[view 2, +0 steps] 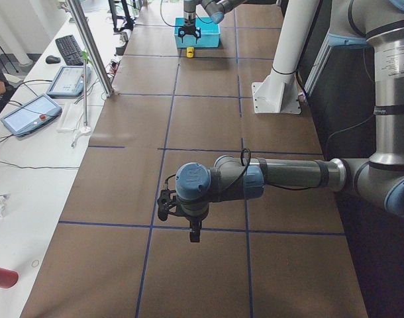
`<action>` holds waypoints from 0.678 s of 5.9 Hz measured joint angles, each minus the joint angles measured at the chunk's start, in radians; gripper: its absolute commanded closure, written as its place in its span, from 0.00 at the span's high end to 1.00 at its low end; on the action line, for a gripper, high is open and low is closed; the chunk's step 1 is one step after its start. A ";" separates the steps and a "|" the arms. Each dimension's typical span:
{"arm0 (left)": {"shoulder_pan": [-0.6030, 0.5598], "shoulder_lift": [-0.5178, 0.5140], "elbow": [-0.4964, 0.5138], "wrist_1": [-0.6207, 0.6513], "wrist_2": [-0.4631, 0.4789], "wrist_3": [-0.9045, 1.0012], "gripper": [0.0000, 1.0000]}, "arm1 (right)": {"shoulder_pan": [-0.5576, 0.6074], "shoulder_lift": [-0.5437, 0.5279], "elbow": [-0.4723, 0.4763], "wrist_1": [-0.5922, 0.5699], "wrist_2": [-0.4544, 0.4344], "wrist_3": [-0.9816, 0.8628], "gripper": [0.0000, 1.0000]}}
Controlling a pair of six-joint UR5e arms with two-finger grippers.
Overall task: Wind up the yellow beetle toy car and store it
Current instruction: 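Close the right gripper around the yellow car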
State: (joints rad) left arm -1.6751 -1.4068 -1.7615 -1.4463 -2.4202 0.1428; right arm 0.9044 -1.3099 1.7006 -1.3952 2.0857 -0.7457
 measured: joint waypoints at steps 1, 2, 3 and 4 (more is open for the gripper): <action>0.000 0.000 -0.001 -0.002 0.001 0.001 1.00 | 0.000 0.003 -0.030 0.013 0.000 -0.002 1.00; 0.000 0.001 -0.001 -0.003 0.001 0.003 1.00 | -0.003 0.005 -0.049 0.017 0.001 -0.007 1.00; 0.000 0.001 0.000 -0.003 0.000 0.004 1.00 | -0.008 0.006 -0.063 0.018 0.002 -0.016 1.00; 0.000 0.002 0.002 -0.002 -0.002 0.005 1.00 | -0.014 0.007 -0.078 0.019 0.002 -0.022 1.00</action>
State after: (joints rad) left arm -1.6751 -1.4053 -1.7596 -1.4484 -2.4221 0.1483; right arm 0.8906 -1.3028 1.6221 -1.3764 2.0872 -0.7679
